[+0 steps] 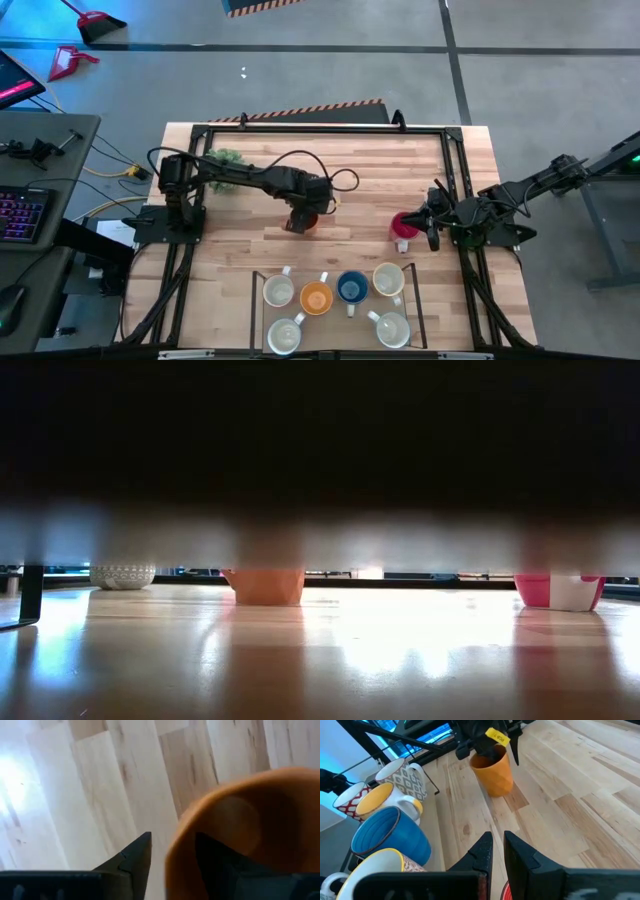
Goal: Place coffee mugs
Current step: Put the orange mug on the shelf
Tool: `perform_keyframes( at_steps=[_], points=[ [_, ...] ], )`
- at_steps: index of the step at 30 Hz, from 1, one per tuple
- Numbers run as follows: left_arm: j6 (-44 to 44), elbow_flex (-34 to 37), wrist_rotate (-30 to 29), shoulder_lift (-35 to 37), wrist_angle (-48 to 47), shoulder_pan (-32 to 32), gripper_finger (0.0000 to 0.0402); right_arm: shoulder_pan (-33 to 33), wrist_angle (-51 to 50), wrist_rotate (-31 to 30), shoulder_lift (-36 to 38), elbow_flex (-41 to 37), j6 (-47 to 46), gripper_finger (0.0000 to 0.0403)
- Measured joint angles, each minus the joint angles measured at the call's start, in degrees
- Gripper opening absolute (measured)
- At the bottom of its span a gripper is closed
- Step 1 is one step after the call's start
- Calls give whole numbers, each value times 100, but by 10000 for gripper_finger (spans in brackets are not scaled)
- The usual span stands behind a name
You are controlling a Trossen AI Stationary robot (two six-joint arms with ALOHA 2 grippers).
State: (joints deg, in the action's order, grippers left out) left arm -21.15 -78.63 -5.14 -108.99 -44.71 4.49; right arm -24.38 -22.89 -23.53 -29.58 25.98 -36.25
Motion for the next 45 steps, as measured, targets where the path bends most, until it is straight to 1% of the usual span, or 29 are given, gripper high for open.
perform_keyframes(
  at_steps=[3, 7, 9, 12, 15, 19, 27, 32, 34, 35, 40, 45],
  points=[
    [132, 0, -74, 0, 182, 19, 105, 0, 2, 0, 0, 0, 0, 24],
    [593, -1, -54, 11, 313, 68, 32, 0, 0, 0, -2, 0, 0, 24],
    [793, -17, 49, 26, 353, 83, 15, 2, 0, 13, -2, 0, 0, 24],
    [1056, -15, 273, 21, 358, 125, 15, 0, 0, 101, -2, 0, 0, 24],
    [1173, -15, 334, 19, 355, 122, 15, 1, -4, 157, -1, 0, 5, 24],
    [1251, -273, 471, -17, 26, 194, 12, 2, -42, 175, -2, 0, 8, 24],
    [1290, -1493, 138, -15, -1141, 224, 12, 1, -62, 413, -2, 0, 16, 24],
    [1470, -2381, 132, -2, -1857, 32, 12, 0, -156, 470, -2, 0, 16, 24],
    [1588, -2643, 14, -2, -2075, -63, 12, 0, -178, 470, -1, 0, 17, 24],
    [1658, -2753, -74, -2, -2192, -107, 12, 1, -177, 470, -2, 0, 16, 24],
    [2261, -2965, -104, 0, -2678, -320, 12, 0, -245, 542, 0, 0, 20, 24],
    [2431, -3169, -459, 0, -2791, -695, 12, 2, -456, 546, 0, 0, 2, 24]
  ],
)
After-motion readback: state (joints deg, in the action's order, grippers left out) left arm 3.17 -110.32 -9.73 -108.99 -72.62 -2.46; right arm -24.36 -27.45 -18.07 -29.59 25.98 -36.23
